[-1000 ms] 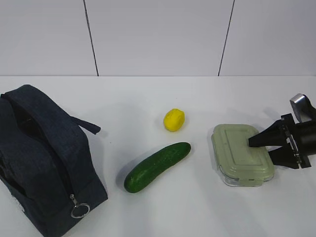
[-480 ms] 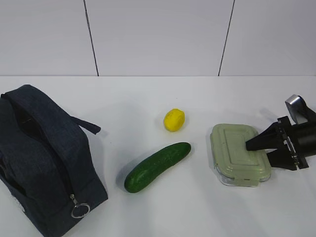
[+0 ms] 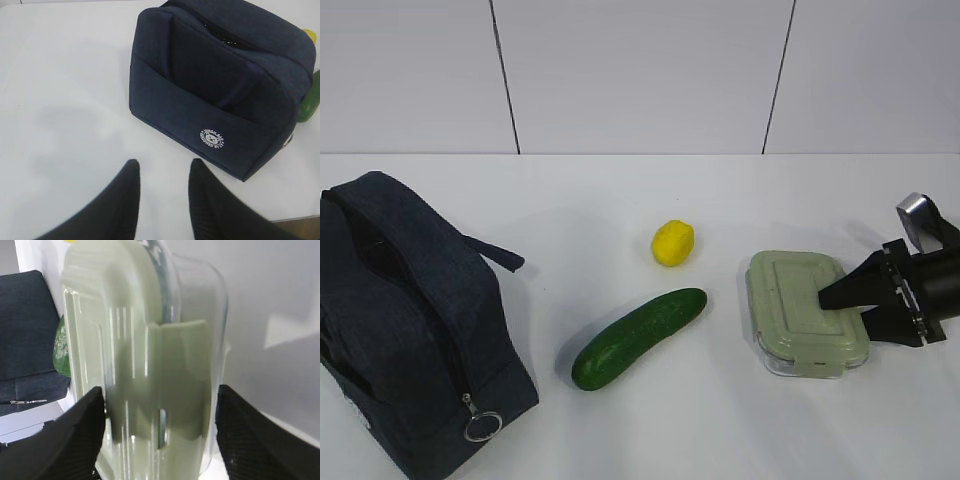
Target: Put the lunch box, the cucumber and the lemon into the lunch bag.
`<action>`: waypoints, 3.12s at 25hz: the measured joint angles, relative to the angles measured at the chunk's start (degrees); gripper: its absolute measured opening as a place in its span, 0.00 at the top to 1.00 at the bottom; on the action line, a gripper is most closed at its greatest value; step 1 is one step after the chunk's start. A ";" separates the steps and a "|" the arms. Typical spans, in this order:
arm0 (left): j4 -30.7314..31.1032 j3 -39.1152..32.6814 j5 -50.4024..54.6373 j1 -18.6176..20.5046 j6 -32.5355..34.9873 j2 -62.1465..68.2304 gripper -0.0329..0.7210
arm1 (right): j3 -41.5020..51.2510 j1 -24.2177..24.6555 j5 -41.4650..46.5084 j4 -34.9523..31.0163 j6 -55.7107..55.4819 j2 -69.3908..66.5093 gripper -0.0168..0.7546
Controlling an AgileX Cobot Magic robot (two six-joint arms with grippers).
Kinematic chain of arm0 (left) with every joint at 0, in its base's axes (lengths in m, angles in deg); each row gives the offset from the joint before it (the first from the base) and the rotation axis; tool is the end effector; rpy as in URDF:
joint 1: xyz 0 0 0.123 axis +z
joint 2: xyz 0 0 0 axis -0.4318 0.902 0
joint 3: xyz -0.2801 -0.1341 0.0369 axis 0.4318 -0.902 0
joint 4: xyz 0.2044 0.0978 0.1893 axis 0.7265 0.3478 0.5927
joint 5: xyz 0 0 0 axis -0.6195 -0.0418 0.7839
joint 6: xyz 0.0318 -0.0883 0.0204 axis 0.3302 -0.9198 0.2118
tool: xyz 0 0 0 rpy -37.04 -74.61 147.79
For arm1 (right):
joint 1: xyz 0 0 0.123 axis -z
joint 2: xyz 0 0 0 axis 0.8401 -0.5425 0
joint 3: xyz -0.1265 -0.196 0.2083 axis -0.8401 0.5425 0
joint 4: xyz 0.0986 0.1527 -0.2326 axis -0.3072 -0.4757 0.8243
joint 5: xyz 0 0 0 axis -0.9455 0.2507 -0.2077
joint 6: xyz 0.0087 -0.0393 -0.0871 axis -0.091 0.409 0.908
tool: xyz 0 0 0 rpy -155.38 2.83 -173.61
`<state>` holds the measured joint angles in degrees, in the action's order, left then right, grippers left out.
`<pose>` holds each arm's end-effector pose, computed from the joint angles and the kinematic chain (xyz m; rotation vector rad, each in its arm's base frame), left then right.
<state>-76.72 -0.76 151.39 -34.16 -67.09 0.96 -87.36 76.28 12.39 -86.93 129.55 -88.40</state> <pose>0.0059 -0.0010 0.3003 0.0770 2.0850 -0.1373 0.3753 -0.0453 0.0744 0.0717 2.6104 1.4041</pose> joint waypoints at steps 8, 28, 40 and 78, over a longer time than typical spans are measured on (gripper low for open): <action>0.00 0.00 0.00 0.00 0.00 0.00 0.64 | 0.00 0.00 0.00 0.34 0.61 0.00 0.30; 0.00 0.00 0.00 0.00 0.00 0.00 0.64 | 0.00 -0.13 0.00 -0.09 0.86 0.00 0.31; 0.00 0.00 0.00 0.00 0.00 0.00 0.64 | 0.00 -0.13 0.00 0.01 0.86 0.00 0.32; 0.00 0.00 0.00 0.00 0.00 0.00 0.64 | 0.00 -2.03 0.11 0.11 0.86 0.00 0.38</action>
<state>-76.72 -0.76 151.39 -34.16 -67.09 0.96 -87.36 74.25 12.50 -86.81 130.41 -88.40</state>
